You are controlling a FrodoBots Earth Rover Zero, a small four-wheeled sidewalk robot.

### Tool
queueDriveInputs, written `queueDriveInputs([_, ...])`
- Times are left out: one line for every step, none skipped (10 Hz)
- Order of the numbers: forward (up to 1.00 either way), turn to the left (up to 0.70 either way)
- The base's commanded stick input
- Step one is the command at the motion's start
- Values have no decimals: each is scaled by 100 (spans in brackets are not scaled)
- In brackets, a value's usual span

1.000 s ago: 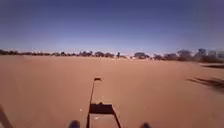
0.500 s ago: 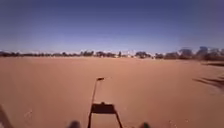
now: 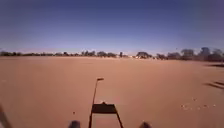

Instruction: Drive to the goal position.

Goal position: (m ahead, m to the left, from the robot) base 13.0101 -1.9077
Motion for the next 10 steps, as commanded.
queueDriveInputs([70, 0])
queueDriveInputs([70, 0])
queueDriveInputs([70, 0])
queueDriveInputs([70, 0])
queueDriveInputs([70, 0])
queueDriveInputs([70, 0])
queueDriveInputs([70, 0])
queueDriveInputs([70, 0])
queueDriveInputs([70, 0])
queueDriveInputs([70, 0])
